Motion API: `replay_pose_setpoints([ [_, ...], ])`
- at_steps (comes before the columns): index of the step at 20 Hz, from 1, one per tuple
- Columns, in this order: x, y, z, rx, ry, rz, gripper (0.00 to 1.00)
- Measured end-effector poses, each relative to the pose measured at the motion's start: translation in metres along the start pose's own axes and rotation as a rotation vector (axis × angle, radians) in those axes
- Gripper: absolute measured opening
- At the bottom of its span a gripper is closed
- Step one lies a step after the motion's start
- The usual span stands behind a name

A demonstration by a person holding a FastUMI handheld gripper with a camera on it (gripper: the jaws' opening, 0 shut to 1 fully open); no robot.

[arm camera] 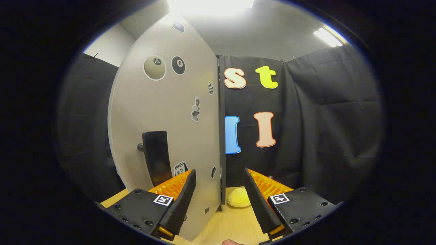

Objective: Open the shoe cabinet door, grab the shoes and put them into the shoe cabinet, then close the shoe cabinet door.

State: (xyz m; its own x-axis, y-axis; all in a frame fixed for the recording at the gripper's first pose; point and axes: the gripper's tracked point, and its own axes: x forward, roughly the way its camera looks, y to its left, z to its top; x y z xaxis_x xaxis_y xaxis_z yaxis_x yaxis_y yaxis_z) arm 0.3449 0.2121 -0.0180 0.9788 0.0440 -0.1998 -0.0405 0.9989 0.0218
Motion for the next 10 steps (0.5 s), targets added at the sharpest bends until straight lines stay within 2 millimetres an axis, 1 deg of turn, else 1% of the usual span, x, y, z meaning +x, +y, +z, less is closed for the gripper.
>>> replay_pose_setpoints([
  [2,0.009,0.018,0.003,-0.003,-0.003,0.028,0.88],
  [8,0.046,0.094,0.001,0.007,0.018,0.161,0.88],
  [10,0.059,0.112,0.001,0.007,0.023,0.202,0.88],
])
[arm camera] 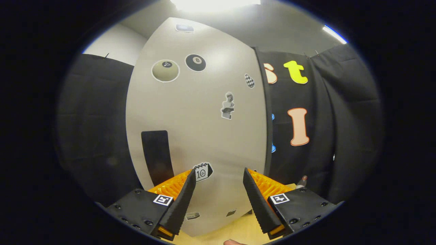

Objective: Open the shoe cabinet door, grab the shoes and put them into the shoe cabinet, then close the shoe cabinet door.

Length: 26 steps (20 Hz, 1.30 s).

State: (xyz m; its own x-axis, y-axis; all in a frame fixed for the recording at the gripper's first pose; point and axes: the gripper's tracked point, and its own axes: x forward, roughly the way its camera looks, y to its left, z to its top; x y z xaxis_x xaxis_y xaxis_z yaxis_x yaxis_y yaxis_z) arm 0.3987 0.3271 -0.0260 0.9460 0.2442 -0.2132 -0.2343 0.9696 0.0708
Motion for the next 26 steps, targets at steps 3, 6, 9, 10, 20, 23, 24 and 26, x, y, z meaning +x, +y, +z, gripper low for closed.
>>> replay_pose_setpoints([
  [3,0.011,0.032,-0.010,0.008,0.020,0.049,0.90],
  [6,0.006,0.036,-0.012,-0.006,0.023,0.064,0.93],
  [9,-0.009,0.031,-0.017,-0.034,0.018,0.053,0.97],
  [10,-0.016,0.026,-0.018,-0.038,0.016,0.047,0.97],
  [20,-0.082,-0.070,-0.030,-0.014,0.032,-0.110,0.96],
  [23,-0.098,-0.091,-0.025,-0.006,0.016,-0.156,0.96],
  [24,-0.101,-0.095,-0.024,-0.005,0.013,-0.165,0.96],
  [26,-0.106,-0.099,-0.021,-0.007,0.007,-0.173,0.96],
])
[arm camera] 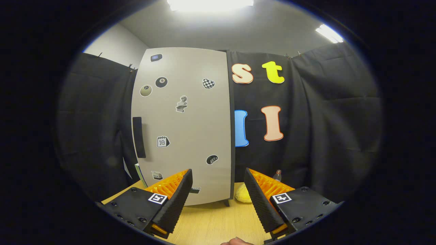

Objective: Open the shoe cabinet door, grab the shoes and put them into the shoe cabinet, then close the shoe cabinet door.

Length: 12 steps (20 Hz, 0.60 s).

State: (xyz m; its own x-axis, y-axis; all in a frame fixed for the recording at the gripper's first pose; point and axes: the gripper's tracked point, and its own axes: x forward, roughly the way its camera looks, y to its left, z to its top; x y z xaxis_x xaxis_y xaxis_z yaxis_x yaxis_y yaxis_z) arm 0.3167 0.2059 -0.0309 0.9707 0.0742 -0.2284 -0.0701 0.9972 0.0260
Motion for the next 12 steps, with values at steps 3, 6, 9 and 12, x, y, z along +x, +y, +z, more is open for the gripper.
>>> replay_pose_setpoints([
  [3,-0.004,-0.002,-0.002,-0.024,-0.001,-0.003,0.96],
  [6,-0.003,0.000,-0.006,-0.016,0.009,0.002,0.96],
  [9,-0.003,0.004,-0.011,-0.012,0.009,0.005,0.96],
  [12,-0.001,0.012,-0.021,-0.013,0.014,0.017,0.96],
])
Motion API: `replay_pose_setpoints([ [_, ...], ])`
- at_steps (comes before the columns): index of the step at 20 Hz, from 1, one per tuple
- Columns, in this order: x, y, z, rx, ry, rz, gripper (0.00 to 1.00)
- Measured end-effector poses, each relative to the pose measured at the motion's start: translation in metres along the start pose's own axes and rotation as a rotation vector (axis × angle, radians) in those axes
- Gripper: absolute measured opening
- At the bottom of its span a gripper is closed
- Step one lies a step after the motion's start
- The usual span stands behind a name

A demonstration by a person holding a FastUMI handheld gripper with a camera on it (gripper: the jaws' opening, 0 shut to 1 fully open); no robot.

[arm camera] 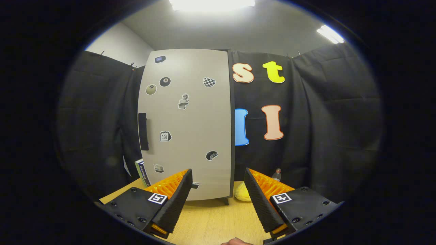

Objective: Open the shoe cabinet door, grab the shoes and put them into the shoe cabinet, then close the shoe cabinet door.

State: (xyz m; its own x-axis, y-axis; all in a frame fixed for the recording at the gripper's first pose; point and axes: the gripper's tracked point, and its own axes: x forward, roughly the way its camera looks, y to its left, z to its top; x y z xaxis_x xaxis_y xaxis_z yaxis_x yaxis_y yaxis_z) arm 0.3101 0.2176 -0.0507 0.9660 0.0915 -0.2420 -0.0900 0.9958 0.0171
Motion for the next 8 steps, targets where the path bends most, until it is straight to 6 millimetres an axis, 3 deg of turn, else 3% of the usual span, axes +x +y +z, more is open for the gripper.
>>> replay_pose_setpoints([
  [8,-0.0005,0.0092,-0.0057,0.001,0.004,0.017,0.96],
])
